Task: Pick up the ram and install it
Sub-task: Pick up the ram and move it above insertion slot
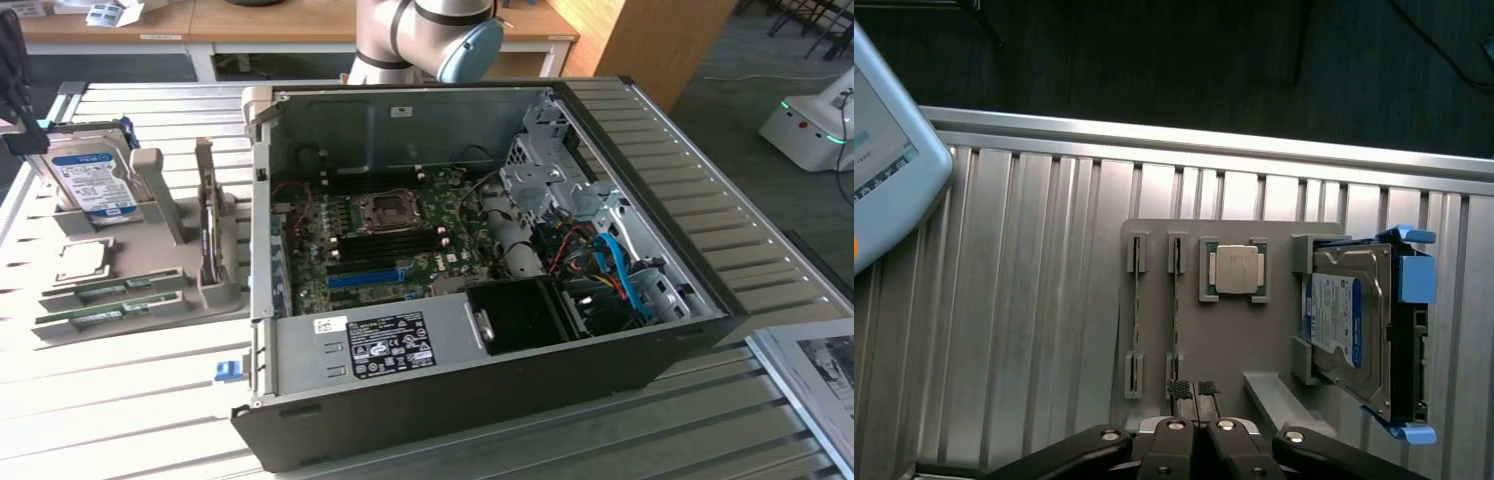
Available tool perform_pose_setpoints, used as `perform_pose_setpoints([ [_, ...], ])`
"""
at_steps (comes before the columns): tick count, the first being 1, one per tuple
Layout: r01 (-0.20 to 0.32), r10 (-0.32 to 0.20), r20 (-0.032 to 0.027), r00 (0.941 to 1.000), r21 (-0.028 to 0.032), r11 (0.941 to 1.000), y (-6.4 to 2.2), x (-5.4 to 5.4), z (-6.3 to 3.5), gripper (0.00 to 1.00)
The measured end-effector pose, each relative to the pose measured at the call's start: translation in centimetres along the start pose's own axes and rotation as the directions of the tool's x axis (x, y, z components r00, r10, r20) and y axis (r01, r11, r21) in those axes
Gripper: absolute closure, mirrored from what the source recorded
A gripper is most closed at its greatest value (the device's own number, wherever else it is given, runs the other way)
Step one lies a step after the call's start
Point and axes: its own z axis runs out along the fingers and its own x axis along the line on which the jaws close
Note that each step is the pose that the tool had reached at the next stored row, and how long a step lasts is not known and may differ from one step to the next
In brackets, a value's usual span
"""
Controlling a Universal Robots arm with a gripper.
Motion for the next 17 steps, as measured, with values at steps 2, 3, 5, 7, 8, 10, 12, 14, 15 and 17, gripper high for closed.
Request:
perform_pose_setpoints([
  [2, 0.0, 0.0, -0.0001, 1.0, -0.0002, 1.0, 0.0, 0.0, 0.09, 0.9],
  [3, 0.0, 0.0, 0.0, 1.0, 0.0, 1.0, 0.0, 0.0, 0.15, 0.9],
  [5, 0.0, 0.0, -0.0001, 1.0, -0.0002, 1.0, 0.0, 0.0, 0.22, 0.9],
  [7, 0.0, 0.0, 0.0, 1.0, 0.0, 1.0, -0.01, 0.0, 0.32, 0.9],
  [8, 0.0, 0.0, 0.0, 1.0, -0.0001, 1.0, -0.01, 0.0, 0.38, 0.9],
  [10, 0.0, 0.0, 0.0, 1.0, 0.0, 1.0, -0.02, 0.0, 0.52, 0.9],
  [12, 0.0, 0.0, 0.0, 1.0, -0.0001, 1.0, -0.02, 0.0, 0.65, 0.9],
  [14, 0.0, 0.0, 0.0, 1.0, 0.0, 1.0, -0.03, 0.0, 0.8, 0.9],
  [15, 0.0, 0.0, -0.0001, 1.0, -0.0001, 1.0, -0.03, 0.0, 0.87, 0.9],
  [17, 0.0, 0.0, 0.0, 1.0, 0.0001, 1.0, -0.04, 0.0, 1.05, 0.9],
])
